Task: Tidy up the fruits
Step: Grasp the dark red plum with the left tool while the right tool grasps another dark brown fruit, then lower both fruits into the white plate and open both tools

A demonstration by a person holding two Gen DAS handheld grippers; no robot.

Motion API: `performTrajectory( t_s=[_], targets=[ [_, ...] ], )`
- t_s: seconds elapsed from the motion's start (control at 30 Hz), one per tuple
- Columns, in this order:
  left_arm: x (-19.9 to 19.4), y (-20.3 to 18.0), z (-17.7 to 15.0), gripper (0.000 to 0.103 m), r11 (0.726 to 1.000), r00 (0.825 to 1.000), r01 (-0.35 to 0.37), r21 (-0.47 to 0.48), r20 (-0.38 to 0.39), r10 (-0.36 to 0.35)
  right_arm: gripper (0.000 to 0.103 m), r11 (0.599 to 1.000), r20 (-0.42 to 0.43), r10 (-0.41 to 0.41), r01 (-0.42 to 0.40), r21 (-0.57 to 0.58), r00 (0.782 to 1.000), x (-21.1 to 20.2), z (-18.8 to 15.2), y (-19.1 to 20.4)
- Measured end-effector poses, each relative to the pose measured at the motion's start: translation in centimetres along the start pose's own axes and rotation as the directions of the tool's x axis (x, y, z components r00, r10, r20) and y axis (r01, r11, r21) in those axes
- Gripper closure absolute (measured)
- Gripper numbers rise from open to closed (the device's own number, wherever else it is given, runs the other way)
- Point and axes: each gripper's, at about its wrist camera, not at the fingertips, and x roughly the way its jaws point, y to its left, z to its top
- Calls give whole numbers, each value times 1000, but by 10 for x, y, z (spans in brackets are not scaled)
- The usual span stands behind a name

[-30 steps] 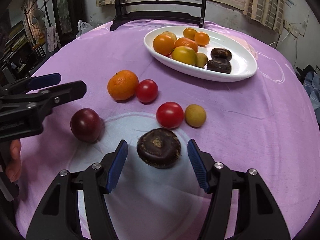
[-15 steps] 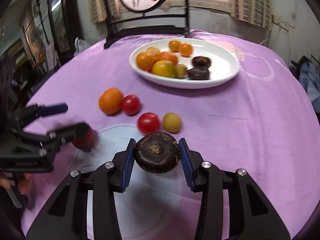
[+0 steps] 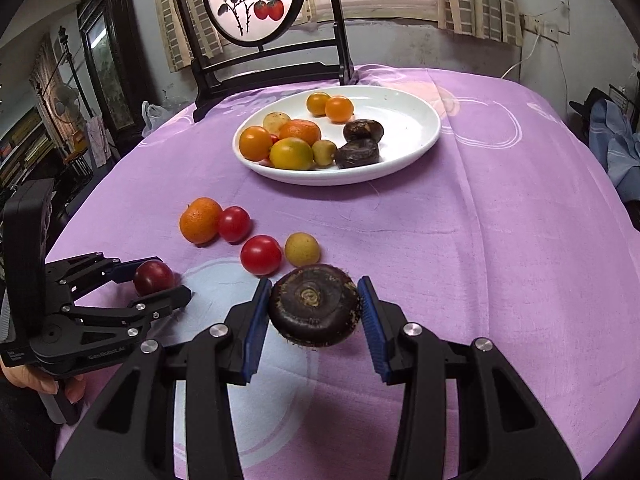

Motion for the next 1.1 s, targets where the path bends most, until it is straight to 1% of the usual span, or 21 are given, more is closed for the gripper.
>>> performTrajectory(
  t_s=[0.13, 0.17, 0.23, 0.37, 0.43, 0.53, 0.63, 0.73, 0.8, 0.97, 1.1],
  targets=[
    [-1, -6, 0, 65, 1000, 1000, -9, 19, 1, 9, 59, 1000, -2, 6, -6, 2, 1000, 0, 1, -1],
    [-2, -10, -1, 65, 999, 999, -33, 37, 6, 33, 59, 1000, 1, 9, -9, 3, 1000, -1, 1, -1],
    [-2, -12, -1, 65, 998, 999, -47, 44, 9, 46, 59, 1000, 5, 13, -13, 7, 1000, -2, 1, -3],
    [-8, -13, -2, 65, 998, 999, -49, 36, -3, 49, 59, 1000, 12, 18, -18, 16, 1000, -5, 2, -5],
    [-16, -15, -1, 65, 997, 998, -60, 39, 8, 60, 59, 999, 22, 24, -24, 21, 999, -8, 2, -6],
    [-29, -16, 4, 65, 998, 998, -49, 37, 30, 48, 59, 999, 42, 34, -35, 23, 999, -14, 4, -5],
    [-47, -17, 16, 65, 998, 997, -50, 39, 65, 48, 59, 998, 71, 48, -50, 30, 996, -22, 7, -4],
    [-64, -18, 35, 65, 998, 993, -44, 39, 108, 39, 59, 997, 99, 61, -66, 40, 993, -34, 13, -3],
    [-71, -18, 49, 65, 998, 990, -44, 33, 132, 39, 59, 997, 123, 73, -77, 27, 990, -42, 18, -1],
    [-78, -16, 82, 65, 999, 984, -37, 11, 176, 35, 59, 997, 148, 74, -73, -16, 986, -55, 41, -3],
    [-72, -18, 112, 65, 998, 979, -53, 17, 196, 48, 59, 998, 159, 48, -40, -53, 986, -48, 67, -8]
  ],
)
